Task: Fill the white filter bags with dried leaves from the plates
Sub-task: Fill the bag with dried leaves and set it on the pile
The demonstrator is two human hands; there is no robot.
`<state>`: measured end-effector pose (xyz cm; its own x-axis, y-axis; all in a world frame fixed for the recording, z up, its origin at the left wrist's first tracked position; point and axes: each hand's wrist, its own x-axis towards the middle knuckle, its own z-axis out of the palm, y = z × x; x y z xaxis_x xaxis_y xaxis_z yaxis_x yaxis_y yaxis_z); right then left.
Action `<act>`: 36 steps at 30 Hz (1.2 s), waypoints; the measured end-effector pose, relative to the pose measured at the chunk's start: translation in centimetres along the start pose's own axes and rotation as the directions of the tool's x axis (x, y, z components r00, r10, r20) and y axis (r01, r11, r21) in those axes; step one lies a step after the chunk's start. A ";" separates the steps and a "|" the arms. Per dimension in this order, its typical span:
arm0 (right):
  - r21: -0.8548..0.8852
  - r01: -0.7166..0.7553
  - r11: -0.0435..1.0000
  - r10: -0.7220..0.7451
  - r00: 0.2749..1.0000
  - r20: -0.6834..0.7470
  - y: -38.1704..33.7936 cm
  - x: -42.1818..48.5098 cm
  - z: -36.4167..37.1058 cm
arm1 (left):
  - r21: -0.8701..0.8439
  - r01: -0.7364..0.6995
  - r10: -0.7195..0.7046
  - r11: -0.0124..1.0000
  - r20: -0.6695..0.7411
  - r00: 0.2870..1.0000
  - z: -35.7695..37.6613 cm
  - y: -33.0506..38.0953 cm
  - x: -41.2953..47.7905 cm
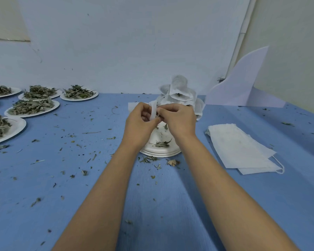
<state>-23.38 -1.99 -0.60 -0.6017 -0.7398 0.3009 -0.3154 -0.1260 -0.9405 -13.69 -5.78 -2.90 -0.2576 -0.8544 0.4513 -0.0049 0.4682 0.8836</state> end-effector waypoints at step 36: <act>-0.241 0.237 0.941 -0.214 0.970 0.118 0.7 -0.8 1.4 | 0.268 -0.058 0.142 0.962 -0.304 0.942 0.8 0.3 -0.6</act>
<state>-22.11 -2.36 -1.77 -0.4297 -0.7683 0.4745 -0.6159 -0.1349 -0.7762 -14.37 -4.97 -2.99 0.0499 -0.8071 0.5883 -0.2490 0.5604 0.7899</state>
